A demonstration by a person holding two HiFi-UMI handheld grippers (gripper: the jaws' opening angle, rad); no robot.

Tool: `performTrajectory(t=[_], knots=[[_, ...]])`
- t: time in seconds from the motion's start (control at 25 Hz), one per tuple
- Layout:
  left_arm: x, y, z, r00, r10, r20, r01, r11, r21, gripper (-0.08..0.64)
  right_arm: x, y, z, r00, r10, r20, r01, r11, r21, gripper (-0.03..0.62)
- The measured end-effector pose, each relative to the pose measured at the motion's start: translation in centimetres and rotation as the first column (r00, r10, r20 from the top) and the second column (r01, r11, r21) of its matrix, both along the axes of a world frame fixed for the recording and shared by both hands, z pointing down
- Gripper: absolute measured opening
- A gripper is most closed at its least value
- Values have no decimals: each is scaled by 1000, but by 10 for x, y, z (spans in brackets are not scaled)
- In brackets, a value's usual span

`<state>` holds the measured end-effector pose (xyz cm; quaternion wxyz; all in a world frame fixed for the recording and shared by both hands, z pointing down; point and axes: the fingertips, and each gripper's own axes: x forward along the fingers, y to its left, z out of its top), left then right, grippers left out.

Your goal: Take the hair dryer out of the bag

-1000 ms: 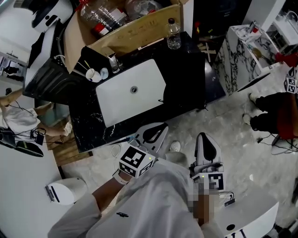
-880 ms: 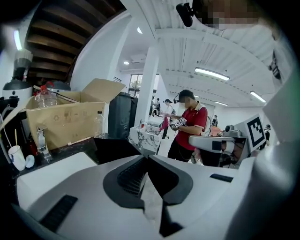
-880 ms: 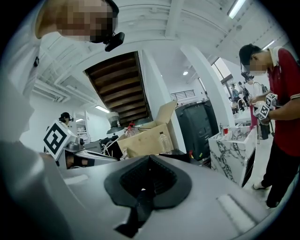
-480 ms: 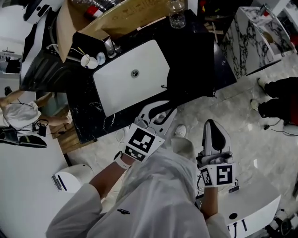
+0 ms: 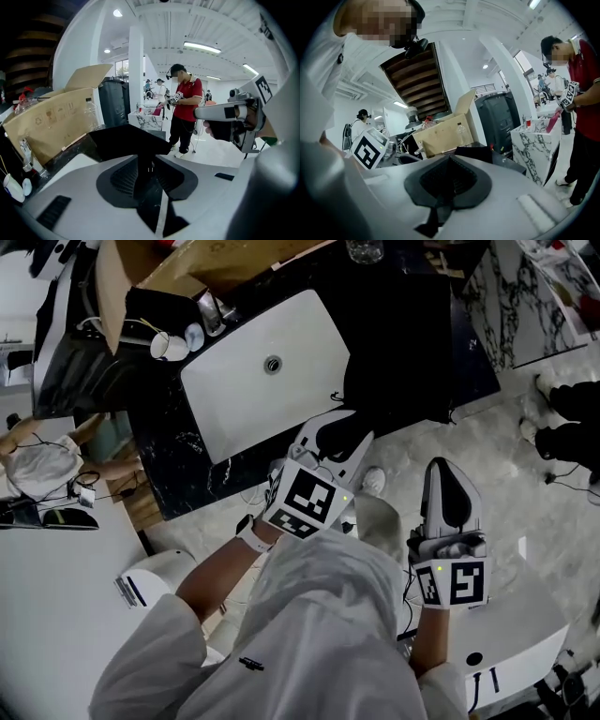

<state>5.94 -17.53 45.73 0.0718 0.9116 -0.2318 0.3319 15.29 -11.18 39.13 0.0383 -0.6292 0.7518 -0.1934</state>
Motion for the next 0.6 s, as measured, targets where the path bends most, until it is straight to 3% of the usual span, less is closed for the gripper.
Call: performTrajectory(t=[0.32, 0.6], knots=[[4, -18, 31, 998, 51, 39, -51, 999, -13, 114, -3, -12, 24, 1000, 13, 13, -12, 999, -45, 11], [8, -25, 63, 990, 110, 90, -107, 994, -33, 173, -7, -21, 35, 1000, 18, 20, -17, 998, -56, 11]])
